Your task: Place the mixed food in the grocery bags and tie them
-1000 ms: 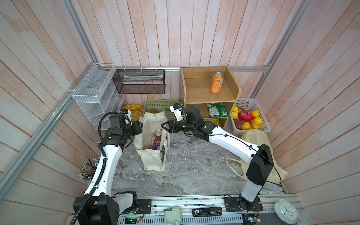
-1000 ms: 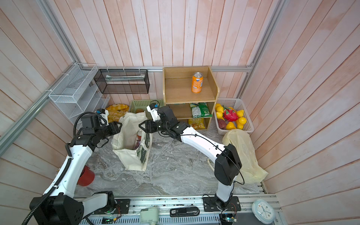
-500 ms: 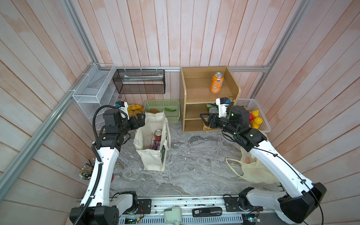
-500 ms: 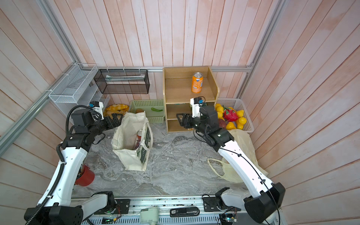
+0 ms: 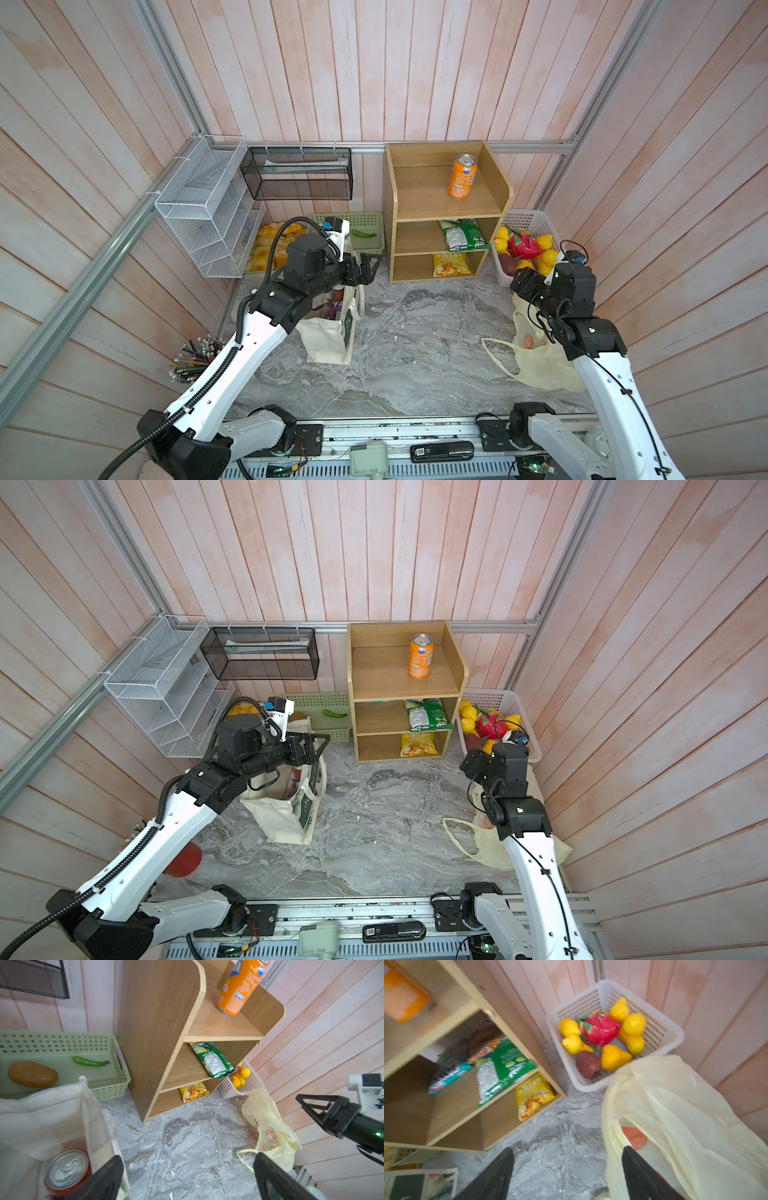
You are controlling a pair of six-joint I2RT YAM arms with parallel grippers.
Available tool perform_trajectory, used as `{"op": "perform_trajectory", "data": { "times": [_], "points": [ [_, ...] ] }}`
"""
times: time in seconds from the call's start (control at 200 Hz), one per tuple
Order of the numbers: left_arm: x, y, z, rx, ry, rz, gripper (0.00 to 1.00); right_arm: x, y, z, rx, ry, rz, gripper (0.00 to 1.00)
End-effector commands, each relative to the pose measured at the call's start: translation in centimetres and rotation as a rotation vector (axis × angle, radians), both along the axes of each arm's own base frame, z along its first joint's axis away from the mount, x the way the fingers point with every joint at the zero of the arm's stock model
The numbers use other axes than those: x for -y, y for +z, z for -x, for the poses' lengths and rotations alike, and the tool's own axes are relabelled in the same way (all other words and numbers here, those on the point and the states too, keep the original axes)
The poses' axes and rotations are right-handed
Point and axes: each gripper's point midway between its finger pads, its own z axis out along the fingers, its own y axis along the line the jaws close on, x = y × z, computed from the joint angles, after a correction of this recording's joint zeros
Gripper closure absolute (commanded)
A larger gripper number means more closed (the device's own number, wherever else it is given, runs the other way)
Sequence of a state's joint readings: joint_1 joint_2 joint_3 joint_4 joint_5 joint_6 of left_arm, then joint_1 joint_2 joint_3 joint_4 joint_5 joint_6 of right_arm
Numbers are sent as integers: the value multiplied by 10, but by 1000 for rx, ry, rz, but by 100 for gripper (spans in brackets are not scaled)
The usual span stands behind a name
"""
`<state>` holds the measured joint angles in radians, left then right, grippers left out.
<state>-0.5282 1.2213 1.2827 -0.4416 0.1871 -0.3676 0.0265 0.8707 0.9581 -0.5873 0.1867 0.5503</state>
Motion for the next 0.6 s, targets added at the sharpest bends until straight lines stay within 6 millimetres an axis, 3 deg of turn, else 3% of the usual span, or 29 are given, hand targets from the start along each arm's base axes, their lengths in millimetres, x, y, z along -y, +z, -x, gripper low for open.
{"op": "perform_trajectory", "data": {
  "times": [0.0, 0.18, 0.38, 0.595],
  "points": [
    [15, -4, -4, 12, 10, -8, 0, 21, -24, 18, -53, -135, -9, 15],
    [34, -17, -1, -10, -29, -19, 0, 20, -46, 25, -87, -140, -41, 14],
    [39, -20, -1, -15, -41, -16, 0, 20, -73, 34, -131, -171, -74, 14],
    [44, -20, -3, -19, -52, -15, 0, 14, -89, 32, -146, -146, -94, 16]
  ]
}}
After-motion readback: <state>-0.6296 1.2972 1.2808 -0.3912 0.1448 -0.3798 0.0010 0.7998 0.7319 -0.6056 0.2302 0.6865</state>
